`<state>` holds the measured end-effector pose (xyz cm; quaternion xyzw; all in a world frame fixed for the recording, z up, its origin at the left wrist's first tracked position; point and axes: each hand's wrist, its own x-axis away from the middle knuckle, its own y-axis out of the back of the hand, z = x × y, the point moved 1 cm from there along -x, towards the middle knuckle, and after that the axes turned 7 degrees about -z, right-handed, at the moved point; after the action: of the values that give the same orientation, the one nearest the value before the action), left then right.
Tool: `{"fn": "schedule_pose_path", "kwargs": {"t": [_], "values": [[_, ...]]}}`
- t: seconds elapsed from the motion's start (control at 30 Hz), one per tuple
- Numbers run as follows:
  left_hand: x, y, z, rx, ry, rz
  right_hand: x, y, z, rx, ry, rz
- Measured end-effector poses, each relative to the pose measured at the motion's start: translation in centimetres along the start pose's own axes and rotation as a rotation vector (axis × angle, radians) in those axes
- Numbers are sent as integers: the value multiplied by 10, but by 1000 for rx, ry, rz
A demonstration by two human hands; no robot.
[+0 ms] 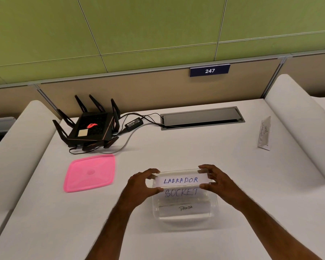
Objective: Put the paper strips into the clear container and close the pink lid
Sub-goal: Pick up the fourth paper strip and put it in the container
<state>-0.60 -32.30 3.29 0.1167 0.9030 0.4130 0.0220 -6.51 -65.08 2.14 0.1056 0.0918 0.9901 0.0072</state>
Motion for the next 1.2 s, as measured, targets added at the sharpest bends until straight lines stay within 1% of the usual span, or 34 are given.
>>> {"fn": "schedule_pose_path", "kwargs": {"t": [0.17,0.4,0.5,0.6,0.77,0.9,1.0,1.2], "values": [[1,0,-1,-13,1,-8,0,1,1,49,9,-6],[3,-4,-1,-24,-5,32,0,2,-2,90,27,-12],[3,-6,-3,-75,-42,26,1,3,-3,186,102,5],[2,-11,-4,-123,-81,9,-1,5,-5,293,123,9],[0,-21,-6,-149,-18,14,-10,4,-13,508,114,20],[-3,-28,-9,-270,-113,39,-11,3,-21,669,197,4],[-4,-35,-9,-351,-132,51,-12,2,-25,742,288,-1],[-10,-44,-9,-433,-134,83,-21,1,-36,831,327,0]]}}
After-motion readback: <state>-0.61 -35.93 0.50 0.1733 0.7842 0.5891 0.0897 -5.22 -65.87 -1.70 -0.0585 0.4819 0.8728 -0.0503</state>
